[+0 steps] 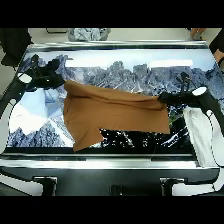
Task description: Fold the shirts.
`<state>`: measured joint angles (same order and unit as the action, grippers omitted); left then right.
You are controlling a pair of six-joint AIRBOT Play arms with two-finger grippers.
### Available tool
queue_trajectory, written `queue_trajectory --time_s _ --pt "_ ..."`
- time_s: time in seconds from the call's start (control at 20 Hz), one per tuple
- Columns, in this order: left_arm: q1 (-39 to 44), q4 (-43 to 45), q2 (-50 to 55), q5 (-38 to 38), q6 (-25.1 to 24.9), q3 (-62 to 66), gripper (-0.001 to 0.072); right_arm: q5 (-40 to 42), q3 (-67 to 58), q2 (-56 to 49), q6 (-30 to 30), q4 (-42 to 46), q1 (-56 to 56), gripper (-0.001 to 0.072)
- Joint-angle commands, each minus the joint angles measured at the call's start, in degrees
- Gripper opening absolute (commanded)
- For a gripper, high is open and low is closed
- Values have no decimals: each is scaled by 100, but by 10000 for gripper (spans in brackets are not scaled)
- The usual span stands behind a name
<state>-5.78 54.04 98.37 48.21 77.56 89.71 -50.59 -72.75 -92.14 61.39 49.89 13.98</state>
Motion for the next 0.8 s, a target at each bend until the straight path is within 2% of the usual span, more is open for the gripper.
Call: queue_trajectory --time_s 0.0,0.1,0.15,0.2,0.35,0.5,0.65,0.7,0.75 --pt "-243 -35 96 1858 -4 374 626 -1084 -483 173 -678 90 243 616" --pt "-575 107 72 3460 -2 479 591 -2022 -787 437 -570 667 634 618" --pt "-704 240 44 4013 33 382 591 -2599 -804 562 -568 949 841 617" --pt "-796 448 -52 4227 55 103 590 -3191 -787 638 -566 1239 1010 614" --pt "-883 874 -479 3901 31 -1303 590 -4310 -415 756 -570 2122 1147 603" --pt "-876 846 -691 3185 -181 -2476 589 -4293 164 872 -568 2076 1145 604" --pt "-876 461 -684 2632 -481 -2898 586 -4216 400 874 -570 2085 1145 604" --pt "-872 308 -682 2483 -501 -2946 516 -4164 415 874 -570 2087 1145 604" --pt "-861 212 -680 2369 -520 -2968 500 -4094 420 874 -570 2090 1145 604"
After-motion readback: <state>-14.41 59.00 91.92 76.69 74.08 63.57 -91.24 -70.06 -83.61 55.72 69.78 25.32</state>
